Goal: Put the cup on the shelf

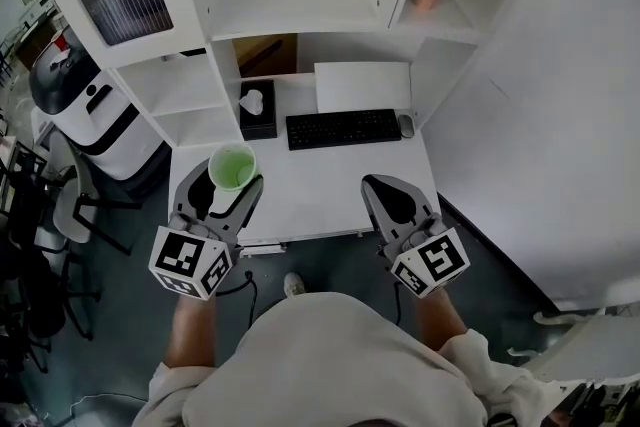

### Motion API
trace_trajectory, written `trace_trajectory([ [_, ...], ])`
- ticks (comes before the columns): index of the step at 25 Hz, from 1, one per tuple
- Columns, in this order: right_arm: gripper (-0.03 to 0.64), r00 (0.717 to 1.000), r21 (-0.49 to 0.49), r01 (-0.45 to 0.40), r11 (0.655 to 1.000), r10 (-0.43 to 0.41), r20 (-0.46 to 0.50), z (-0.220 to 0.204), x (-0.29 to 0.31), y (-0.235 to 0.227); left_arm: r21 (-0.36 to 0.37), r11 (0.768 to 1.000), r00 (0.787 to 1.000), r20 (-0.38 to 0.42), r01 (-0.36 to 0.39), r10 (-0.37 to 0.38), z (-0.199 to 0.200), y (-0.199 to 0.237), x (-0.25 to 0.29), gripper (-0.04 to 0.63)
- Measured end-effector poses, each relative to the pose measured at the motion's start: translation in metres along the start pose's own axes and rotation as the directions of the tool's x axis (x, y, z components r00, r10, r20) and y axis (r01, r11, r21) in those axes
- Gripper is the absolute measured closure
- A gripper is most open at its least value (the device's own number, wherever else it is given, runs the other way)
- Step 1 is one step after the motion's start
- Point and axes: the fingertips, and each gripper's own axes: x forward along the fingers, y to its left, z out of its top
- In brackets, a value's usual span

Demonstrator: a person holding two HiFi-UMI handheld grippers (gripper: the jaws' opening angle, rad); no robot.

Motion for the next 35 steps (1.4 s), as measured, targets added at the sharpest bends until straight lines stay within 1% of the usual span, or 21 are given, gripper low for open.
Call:
trace_trajectory([
  [6, 0.614, 0.999, 0.013, 0.037, 0.999, -0.037, 0.000, -0.003, 0.027, -0.027, 0.010, 0.999, 0.999, -0.006, 0.041, -0.041, 0.007, 0.022, 0.048, 0.307],
  [11, 0.612, 0.998, 0.012, 0.060, 0.998, -0.060, -0.009, 0.000, 0.038, -0.037, -0.006, 0.997, 0.997, -0.010, 0.073, -0.073, 0.013, 0.034, 0.072, 0.307],
  [14, 0.613, 0.998, 0.014, 0.067, 0.998, -0.067, -0.005, 0.001, 0.046, -0.053, -0.006, 0.996, 0.996, -0.016, 0.084, -0.084, 0.017, 0.039, 0.096, 0.307],
  [19, 0.612, 0.999, -0.001, 0.053, 0.999, -0.053, 0.012, 0.003, 0.053, -0.051, -0.005, 0.996, 0.996, 0.003, 0.085, -0.085, 0.027, 0.049, 0.102, 0.307],
  [23, 0.612, 0.999, -0.013, 0.042, 0.999, -0.042, 0.025, 0.011, 0.062, -0.070, -0.011, 0.996, 0.996, 0.009, 0.085, -0.085, 0.042, 0.053, 0.126, 0.307],
  [30, 0.612, 0.999, -0.021, 0.017, 1.000, -0.016, 0.039, 0.019, 0.077, -0.100, 0.023, 0.996, 0.996, 0.022, 0.086, -0.086, 0.077, 0.060, 0.170, 0.307],
  [35, 0.613, 0.999, -0.018, 0.014, 1.000, -0.013, 0.040, 0.018, 0.079, -0.119, 0.027, 0.994, 0.994, 0.036, 0.102, -0.103, 0.105, 0.065, 0.199, 0.307],
])
